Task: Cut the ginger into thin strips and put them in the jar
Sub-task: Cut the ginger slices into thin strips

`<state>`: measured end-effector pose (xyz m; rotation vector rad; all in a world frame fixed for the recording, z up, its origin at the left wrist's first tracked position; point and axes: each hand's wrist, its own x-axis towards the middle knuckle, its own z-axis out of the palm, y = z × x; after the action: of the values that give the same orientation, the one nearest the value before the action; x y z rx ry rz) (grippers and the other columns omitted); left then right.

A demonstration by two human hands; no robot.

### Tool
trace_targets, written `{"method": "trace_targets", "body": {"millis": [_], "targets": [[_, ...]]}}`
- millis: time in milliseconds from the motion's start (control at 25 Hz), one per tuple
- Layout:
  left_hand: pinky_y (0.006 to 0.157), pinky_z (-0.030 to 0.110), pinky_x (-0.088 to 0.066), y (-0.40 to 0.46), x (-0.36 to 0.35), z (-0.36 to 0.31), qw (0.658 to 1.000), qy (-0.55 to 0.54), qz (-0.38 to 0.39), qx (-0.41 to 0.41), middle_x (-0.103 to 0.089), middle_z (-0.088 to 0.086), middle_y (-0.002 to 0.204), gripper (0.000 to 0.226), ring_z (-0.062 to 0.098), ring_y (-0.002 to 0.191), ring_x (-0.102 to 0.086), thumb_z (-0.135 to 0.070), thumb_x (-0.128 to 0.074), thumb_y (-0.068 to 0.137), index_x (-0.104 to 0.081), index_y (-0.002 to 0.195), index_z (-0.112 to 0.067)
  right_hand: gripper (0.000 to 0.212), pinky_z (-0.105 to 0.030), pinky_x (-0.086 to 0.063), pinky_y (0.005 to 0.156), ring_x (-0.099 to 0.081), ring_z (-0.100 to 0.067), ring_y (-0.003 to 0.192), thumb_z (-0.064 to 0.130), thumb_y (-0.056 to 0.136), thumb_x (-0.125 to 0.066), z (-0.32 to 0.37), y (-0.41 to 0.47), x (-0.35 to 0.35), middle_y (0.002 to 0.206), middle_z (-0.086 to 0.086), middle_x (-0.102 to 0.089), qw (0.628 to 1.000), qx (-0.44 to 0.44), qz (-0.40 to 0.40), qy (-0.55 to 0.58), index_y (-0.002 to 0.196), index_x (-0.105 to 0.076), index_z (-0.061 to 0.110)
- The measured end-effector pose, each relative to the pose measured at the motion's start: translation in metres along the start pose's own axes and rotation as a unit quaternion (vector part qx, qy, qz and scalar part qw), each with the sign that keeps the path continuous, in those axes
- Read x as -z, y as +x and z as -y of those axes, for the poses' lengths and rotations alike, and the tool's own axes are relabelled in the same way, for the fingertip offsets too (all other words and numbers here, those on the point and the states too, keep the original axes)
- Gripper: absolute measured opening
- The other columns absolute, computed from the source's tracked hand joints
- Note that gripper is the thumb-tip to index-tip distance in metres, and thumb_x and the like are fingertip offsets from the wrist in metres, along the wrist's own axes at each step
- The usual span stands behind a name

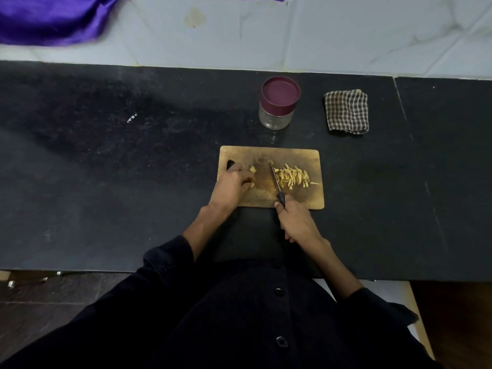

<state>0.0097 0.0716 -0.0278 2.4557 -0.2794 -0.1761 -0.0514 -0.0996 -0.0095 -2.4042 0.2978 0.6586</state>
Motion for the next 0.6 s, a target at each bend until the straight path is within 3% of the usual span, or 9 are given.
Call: {"method": "trace_targets", "body": {"millis": [280,400,480,600], "targets": [[0.085,0.033,-0.051,0.009,0.007,-0.004,1.0,-0.01,-0.007,0.02,-0.062,0.004,0.108,0.011,0.018,0.096,-0.06,-0.012,-0.065,0.088,-0.073,0.096,-0.01,0.025,-0.046,-0.059,0.058,-0.068,-0.028,0.055,0.032,0.105,-0.036,-0.001,-0.001,0.001,0.079,-0.012,-0.065,1.0,0.001,0.004,0.0,0.108,-0.048,0.011],[0.084,0.018,-0.043,0.015,0.009,-0.008,0.999,0.014,0.019,0.025,-0.065,0.006,0.108,0.012,0.017,0.1,-0.06,-0.008,-0.065,0.087,-0.073,0.096,-0.007,0.024,-0.043,-0.059,0.055,-0.068,-0.028,0.054,0.033,0.105,-0.036,-0.001,-0.001,0.001,0.081,-0.011,-0.065,1.0,0.0,0.007,0.004,0.109,-0.048,0.012],[0.08,0.011,-0.037,0.018,0.011,-0.011,0.999,0.021,0.031,0.025,-0.067,0.005,0.108,0.011,0.015,0.101,-0.061,-0.006,-0.066,0.086,-0.074,0.095,-0.007,0.025,-0.048,-0.059,0.06,-0.068,-0.029,0.057,0.033,0.105,-0.037,-0.001,-0.001,0.001,0.082,-0.012,-0.065,1.0,0.003,0.003,0.005,0.11,-0.049,0.012],[0.077,0.013,-0.038,0.02,0.014,-0.011,0.998,0.02,0.045,0.033,-0.067,0.004,0.112,0.014,0.013,0.1,-0.061,-0.007,-0.068,0.085,-0.074,0.097,-0.008,0.026,-0.053,-0.058,0.07,-0.069,-0.031,0.068,0.033,0.105,-0.037,-0.002,0.0,0.0,0.085,-0.013,-0.066,1.0,0.003,0.0,0.006,0.111,-0.05,0.011]]}}
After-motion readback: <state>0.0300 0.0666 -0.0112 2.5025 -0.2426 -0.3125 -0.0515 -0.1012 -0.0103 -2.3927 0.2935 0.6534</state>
